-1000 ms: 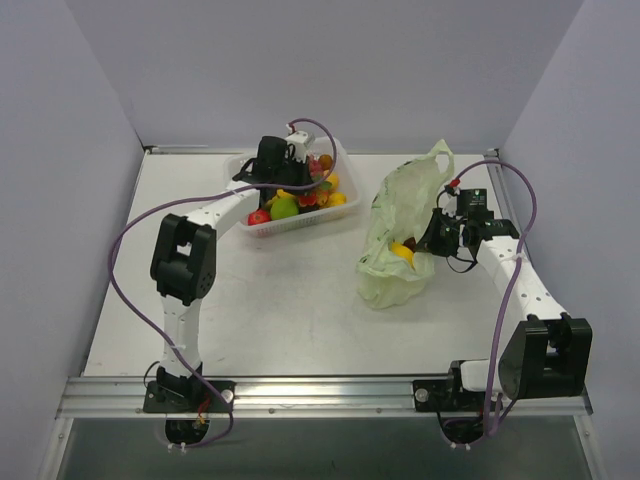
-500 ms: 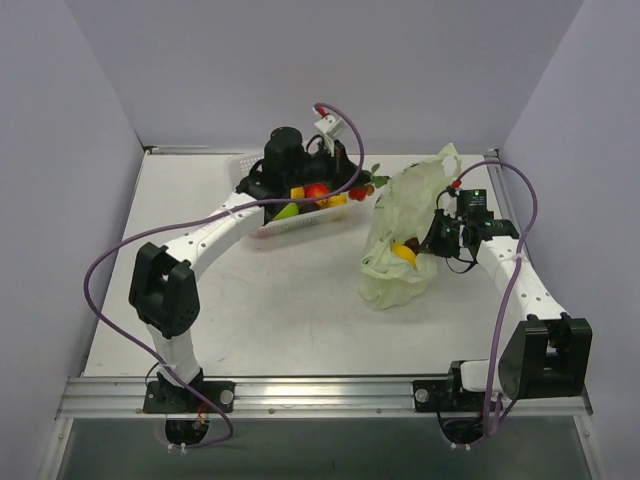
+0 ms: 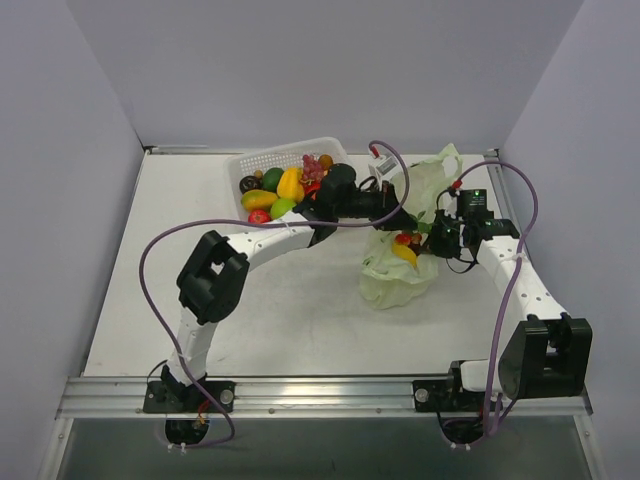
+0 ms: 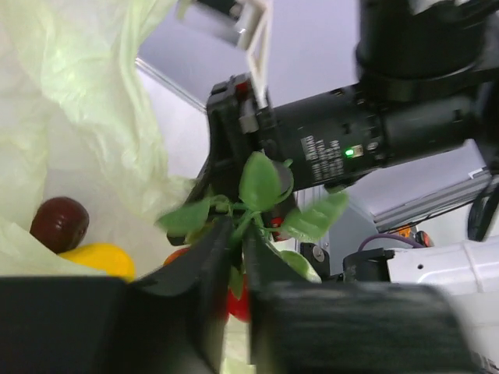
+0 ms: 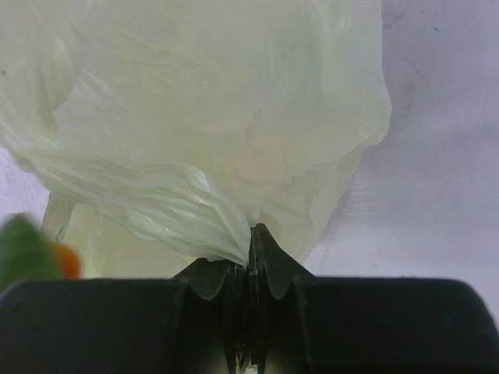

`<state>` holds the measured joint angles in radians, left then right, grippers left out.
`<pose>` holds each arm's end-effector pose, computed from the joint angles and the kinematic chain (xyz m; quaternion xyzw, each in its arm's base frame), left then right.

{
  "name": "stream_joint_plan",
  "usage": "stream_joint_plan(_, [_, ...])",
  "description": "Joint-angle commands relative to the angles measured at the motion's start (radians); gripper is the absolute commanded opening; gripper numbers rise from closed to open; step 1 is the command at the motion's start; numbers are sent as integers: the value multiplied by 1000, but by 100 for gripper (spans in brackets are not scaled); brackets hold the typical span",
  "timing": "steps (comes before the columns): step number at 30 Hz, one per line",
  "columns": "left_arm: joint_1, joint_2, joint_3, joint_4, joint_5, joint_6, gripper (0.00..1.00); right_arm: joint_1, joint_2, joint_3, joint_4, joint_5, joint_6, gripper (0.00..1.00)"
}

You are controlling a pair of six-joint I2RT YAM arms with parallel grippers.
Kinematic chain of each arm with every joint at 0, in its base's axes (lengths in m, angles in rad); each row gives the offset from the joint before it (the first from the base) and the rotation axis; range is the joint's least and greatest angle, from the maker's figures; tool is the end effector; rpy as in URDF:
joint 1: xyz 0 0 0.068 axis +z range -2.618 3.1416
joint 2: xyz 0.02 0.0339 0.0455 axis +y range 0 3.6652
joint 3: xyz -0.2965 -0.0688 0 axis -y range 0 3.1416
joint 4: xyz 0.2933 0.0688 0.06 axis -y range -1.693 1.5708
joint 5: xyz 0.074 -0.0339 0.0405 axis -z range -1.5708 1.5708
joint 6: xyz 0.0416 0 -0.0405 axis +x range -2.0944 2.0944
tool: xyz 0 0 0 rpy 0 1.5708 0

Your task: Place the fake fruits into the plastic bag and tie a complex knot

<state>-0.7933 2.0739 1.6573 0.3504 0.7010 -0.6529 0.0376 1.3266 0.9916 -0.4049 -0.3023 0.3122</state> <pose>0.3744 -0.4186 0.3024 0.2822 0.6676 -0.6126 0.3153 0.3283 0.0247 0.2848 0.0636 0.9043 0.2051 0.3689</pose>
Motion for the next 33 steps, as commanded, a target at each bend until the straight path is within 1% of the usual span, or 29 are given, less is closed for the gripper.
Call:
stream_joint_plan(1, [-4,3,9,88,-23,-36,28,-10,-13,38,-25,14,-10,0])
stream_joint_plan(2, [-1,2,3,84,-32,-31,48,-10,-15,36,-25,14,-12,0])
stream_joint_plan(5, [22,-20,-2,52,-35,1,68,-13,-15,33,-25,15,-13,0])
stream_joint_plan(6, [31,-31,1,44,-37,12,76,-13,-14,33,-25,15,-13,0])
stream_joint_plan(9, [81,-90,9,-7,-15,70,79,-15,-10,32,-26,9,-15,0])
stream_joint_plan(10, [101,-131,7,-42,-8,103,79,-15,-13,33,-26,9,-15,0])
stream_joint_plan(11, [138,-153,6,-71,-6,130,79,-16,-12,33,-25,11,-19,0])
stream_joint_plan(12, [161,-196,15,-167,-18,162,79,-15,-15,35,-25,12,-18,0])
stream_joint_plan(13, [179,-219,18,-221,-59,253,79,-15,-17,36,-25,14,-21,0])
stream_joint_plan(15, [230,-262,0,-318,-131,361,79,-15,-20,38,-25,15,-25,0])
stream_joint_plan(16, [242,-297,-10,-417,-196,460,87,-15,-17,39,-23,15,-27,0])
stream_joint_plan(17, [261,-308,-19,-450,-286,496,92,-16,-17,39,-25,14,-27,0])
stream_joint_plan(19, [321,-313,-42,-503,-340,564,95,-15,-14,42,-23,12,-25,0])
stream_joint_plan(20, [339,-308,-42,-524,-398,584,97,-16,-10,42,-23,9,-25,0])
stream_joint_plan(23, [402,-264,-18,-596,-469,628,97,-15,-9,42,-23,3,-25,0])
stream_joint_plan(24, [416,-247,1,-625,-516,637,97,-15,-10,41,-25,5,-30,0])
stream_joint_plan(25, [434,-214,18,-680,-538,647,97,-15,-12,41,-25,8,-32,0])
stream_joint_plan(26, [442,-196,51,-703,-547,647,97,-15,-15,38,-23,8,-33,0])
stream_joint_plan(28, [451,-173,56,-722,-548,702,98,-13,-17,36,-25,8,-38,0])
stream_joint_plan(30, [462,-170,24,-688,-496,726,97,-13,-10,36,-25,8,-38,0])
stream_joint_plan(31, [463,-164,19,-653,-450,743,97,-13,-9,36,-25,6,-38,0])
stream_joint_plan(33, [460,-137,32,-619,-408,778,96,-13,-1,36,-25,2,-38,0])
